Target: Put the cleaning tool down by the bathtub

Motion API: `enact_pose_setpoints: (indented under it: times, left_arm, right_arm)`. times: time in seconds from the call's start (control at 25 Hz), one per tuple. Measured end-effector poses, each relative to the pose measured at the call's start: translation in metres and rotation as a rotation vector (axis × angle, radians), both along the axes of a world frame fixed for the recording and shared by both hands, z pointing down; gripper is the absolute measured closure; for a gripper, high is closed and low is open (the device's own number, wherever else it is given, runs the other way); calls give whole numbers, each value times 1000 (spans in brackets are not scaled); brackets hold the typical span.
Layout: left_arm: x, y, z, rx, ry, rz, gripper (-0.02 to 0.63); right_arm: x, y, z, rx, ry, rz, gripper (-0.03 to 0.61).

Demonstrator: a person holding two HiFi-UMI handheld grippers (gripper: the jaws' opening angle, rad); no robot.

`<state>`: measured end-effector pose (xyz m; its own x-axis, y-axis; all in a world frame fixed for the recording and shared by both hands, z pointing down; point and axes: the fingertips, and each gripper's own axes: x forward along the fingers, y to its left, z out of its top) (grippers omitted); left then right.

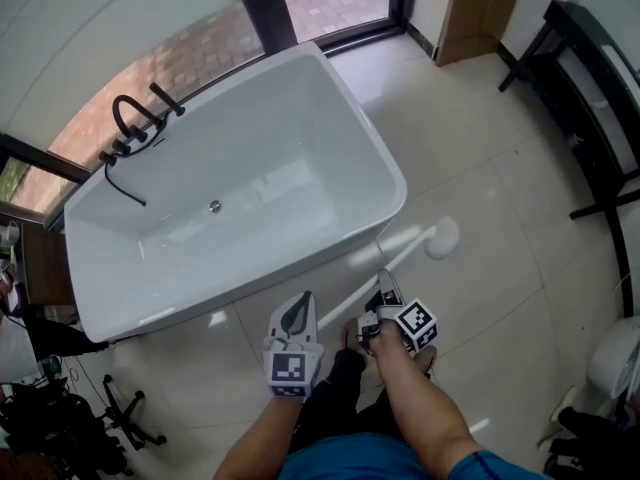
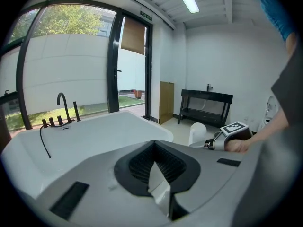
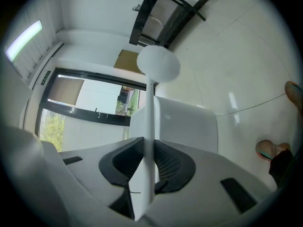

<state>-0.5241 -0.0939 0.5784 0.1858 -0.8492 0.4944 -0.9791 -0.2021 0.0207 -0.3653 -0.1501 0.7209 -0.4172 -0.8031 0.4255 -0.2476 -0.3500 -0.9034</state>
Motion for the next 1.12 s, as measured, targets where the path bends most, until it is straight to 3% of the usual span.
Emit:
enact_pose_setpoints:
  times: [0.44, 0.6, 0.72, 0.84, 0.96, 1.0, 1.08, 1.12]
  left_arm:
    - [-17, 5, -3, -15, 11, -36, 620]
    - [-15, 7, 0, -15, 2, -34, 620]
    - [-7, 8, 0, -12, 10, -22, 620]
    - [-1, 11, -2, -21, 21, 1, 620]
    - [0, 14, -12, -5, 31, 0, 620]
    - [0, 15, -15, 4, 32, -2, 620]
    - [2, 17, -18, 12, 43, -7, 620]
    - [2, 19, -19, 16, 45, -11, 620]
  right_arm:
    - [-32, -14, 50, -125, -52, 29, 481]
    - [-53, -20, 70, -121, -83, -67, 237]
    - [-60, -8, 67, -69, -120, -187, 215]
    - [-65, 8, 56, -2, -150, -244, 272]
    - [-68, 9, 56, 1, -102, -277, 298]
    - [-67, 5, 59, -11, -69, -281, 362]
    - [-64, -2, 66, -28, -1, -287, 583]
    - [-65, -5, 69, -26, 22, -298, 583]
